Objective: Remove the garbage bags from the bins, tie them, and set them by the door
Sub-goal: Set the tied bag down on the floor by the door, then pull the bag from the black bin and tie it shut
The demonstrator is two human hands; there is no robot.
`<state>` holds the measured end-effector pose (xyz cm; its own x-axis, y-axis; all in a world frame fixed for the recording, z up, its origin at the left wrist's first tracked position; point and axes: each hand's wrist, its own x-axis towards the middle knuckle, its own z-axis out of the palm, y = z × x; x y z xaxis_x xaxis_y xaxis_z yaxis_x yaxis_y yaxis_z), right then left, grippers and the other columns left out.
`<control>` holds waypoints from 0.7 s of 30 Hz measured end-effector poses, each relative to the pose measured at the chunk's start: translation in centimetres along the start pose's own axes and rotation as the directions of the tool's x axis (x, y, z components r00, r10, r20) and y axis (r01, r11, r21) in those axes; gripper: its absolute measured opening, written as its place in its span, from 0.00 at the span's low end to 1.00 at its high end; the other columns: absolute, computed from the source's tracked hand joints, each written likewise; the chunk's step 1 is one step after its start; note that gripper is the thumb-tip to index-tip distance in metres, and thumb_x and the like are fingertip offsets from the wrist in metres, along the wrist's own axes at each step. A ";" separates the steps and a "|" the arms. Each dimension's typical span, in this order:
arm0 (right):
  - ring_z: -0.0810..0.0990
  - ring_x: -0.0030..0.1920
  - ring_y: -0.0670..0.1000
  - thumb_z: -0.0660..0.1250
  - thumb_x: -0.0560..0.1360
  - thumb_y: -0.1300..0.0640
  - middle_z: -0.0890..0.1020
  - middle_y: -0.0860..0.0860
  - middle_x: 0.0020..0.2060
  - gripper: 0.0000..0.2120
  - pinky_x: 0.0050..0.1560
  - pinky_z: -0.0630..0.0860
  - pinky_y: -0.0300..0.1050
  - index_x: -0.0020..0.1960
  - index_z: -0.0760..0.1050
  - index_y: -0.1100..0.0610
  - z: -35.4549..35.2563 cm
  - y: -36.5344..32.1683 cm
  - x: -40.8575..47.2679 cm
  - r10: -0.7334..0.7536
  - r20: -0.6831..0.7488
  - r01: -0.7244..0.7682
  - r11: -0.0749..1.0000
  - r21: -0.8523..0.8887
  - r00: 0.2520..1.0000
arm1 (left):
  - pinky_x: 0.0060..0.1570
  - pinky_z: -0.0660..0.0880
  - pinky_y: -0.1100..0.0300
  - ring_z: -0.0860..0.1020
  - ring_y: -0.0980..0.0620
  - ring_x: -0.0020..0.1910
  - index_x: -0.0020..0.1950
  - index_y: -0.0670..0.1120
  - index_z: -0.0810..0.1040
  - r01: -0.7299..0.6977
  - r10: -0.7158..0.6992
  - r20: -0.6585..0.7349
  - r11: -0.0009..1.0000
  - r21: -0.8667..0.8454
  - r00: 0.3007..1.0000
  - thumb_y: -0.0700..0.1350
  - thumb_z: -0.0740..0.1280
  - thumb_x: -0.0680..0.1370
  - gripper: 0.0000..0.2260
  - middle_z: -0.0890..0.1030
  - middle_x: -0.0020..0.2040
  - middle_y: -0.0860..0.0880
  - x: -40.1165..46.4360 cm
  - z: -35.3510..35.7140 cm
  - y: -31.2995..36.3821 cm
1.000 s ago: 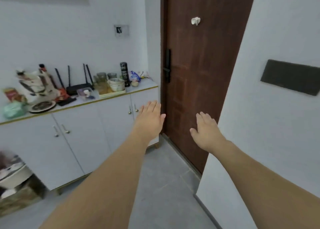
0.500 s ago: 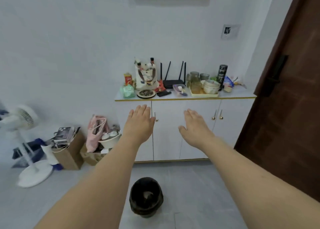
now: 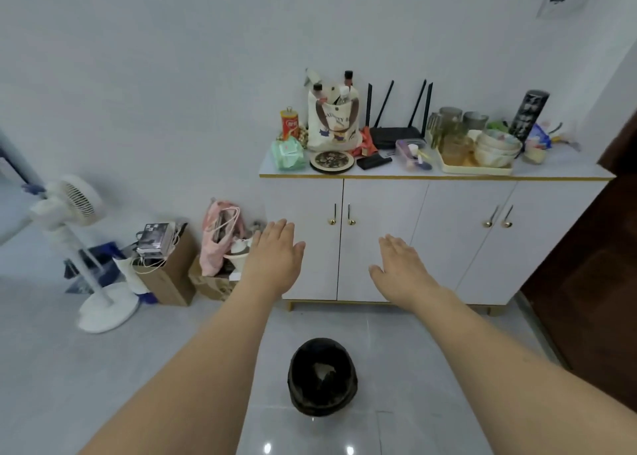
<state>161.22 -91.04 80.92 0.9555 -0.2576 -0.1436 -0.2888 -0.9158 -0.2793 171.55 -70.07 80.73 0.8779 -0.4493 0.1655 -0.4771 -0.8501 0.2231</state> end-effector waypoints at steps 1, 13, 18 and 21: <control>0.45 0.78 0.55 0.51 0.82 0.51 0.48 0.57 0.79 0.30 0.77 0.43 0.49 0.79 0.45 0.61 1.0 0.3 1.2 0.017 0.014 -0.018 0.999 0.027 1.000 | 0.74 0.56 0.45 0.60 0.43 0.75 0.75 0.41 0.64 0.016 -0.016 0.007 1.000 -0.017 1.000 0.52 0.52 0.83 0.24 0.64 0.76 0.43 0.9 1.2 -0.8; 0.64 0.72 0.58 0.55 0.81 0.56 0.64 0.59 0.73 0.26 0.69 0.61 0.47 0.77 0.55 0.62 28.3 5.4 10.8 0.439 0.302 -0.531 0.651 0.543 0.846 | 0.66 0.63 0.50 0.67 0.42 0.68 0.70 0.38 0.67 0.371 -0.247 0.356 0.863 -0.342 0.901 0.49 0.53 0.84 0.19 0.69 0.70 0.40 0.7 31.3 -11.4; 0.71 0.67 0.60 0.54 0.81 0.59 0.67 0.63 0.70 0.22 0.70 0.61 0.55 0.71 0.60 0.72 47.3 10.0 13.2 0.576 0.527 -0.725 0.177 0.666 0.625 | 0.69 0.63 0.48 0.69 0.41 0.68 0.71 0.37 0.67 0.644 -0.443 0.484 0.640 -0.419 0.755 0.53 0.51 0.83 0.24 0.69 0.72 0.40 -3.9 51.0 -17.2; 0.65 0.72 0.60 0.54 0.82 0.58 0.67 0.60 0.72 0.21 0.72 0.59 0.52 0.71 0.64 0.68 58.3 13.1 13.8 0.599 0.582 -0.737 0.021 0.676 0.551 | 0.64 0.66 0.48 0.71 0.41 0.62 0.69 0.38 0.69 0.821 -0.570 0.591 0.365 -0.439 0.570 0.52 0.51 0.83 0.22 0.72 0.68 0.40 -6.8 60.9 -19.7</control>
<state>167.12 -88.57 19.89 0.3186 -0.5107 -0.7986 -0.7501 0.3793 -0.5418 177.49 -67.00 16.69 0.7964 0.0663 -0.6011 0.5288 -0.5586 0.6390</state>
